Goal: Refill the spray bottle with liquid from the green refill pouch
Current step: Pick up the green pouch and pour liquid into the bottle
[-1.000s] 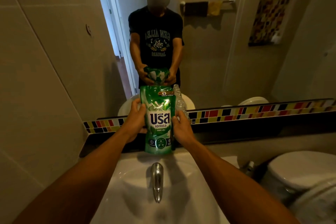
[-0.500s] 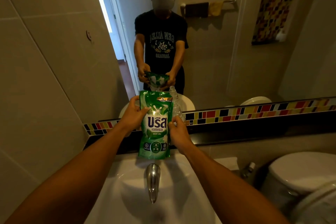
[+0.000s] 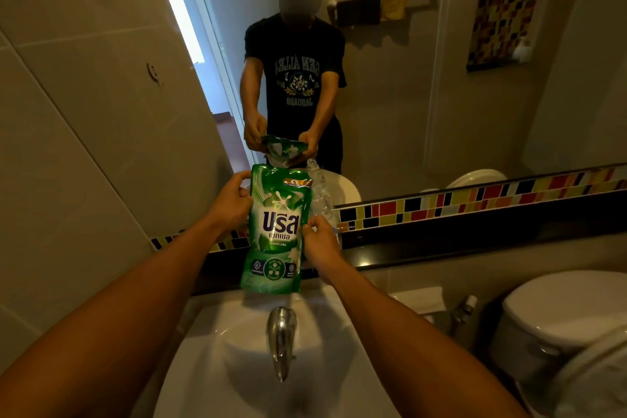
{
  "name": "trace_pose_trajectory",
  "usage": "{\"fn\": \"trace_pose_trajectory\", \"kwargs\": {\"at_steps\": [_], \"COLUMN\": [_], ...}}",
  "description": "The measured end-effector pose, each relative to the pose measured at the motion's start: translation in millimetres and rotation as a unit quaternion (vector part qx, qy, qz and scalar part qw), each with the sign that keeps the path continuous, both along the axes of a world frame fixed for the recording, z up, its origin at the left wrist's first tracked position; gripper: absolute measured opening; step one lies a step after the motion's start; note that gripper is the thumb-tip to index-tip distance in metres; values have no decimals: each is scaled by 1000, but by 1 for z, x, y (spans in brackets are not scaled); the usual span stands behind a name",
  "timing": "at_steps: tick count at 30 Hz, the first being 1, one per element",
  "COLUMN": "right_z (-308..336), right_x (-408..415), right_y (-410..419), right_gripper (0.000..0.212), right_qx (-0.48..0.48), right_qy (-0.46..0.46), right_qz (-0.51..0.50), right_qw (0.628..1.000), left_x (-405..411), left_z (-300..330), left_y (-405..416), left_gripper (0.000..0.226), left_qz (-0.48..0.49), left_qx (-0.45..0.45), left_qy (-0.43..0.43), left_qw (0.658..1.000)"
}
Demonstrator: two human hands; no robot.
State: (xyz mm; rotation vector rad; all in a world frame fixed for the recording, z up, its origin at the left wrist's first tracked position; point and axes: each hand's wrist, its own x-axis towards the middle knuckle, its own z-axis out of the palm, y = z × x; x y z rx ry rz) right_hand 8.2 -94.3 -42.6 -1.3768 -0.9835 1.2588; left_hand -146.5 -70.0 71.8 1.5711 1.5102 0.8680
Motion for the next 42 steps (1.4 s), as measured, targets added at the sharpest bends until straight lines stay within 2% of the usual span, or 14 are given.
{"fn": "trace_pose_trajectory", "kwargs": {"at_steps": [4, 11, 21, 42], "right_z": [-2, -7, -10, -27], "right_x": [-4, -5, -9, -20], "right_y": [3, 9, 15, 33], "right_gripper": [16, 10, 13, 12], "right_qx": [-3, -14, -15, -19], "right_qy": [11, 36, 76, 95], "right_qz": [6, 14, 16, 19], "right_qw": [1000, 999, 997, 995], "left_x": [3, 6, 15, 19], "left_z": [3, 9, 18, 30], "left_y": [5, 13, 20, 34], "left_gripper": [55, 55, 55, 59], "left_qz": [11, 7, 16, 1], "left_qx": [-11, -24, -33, -58], "left_qy": [7, 33, 76, 130], "left_qw": [1000, 999, 996, 990]}}
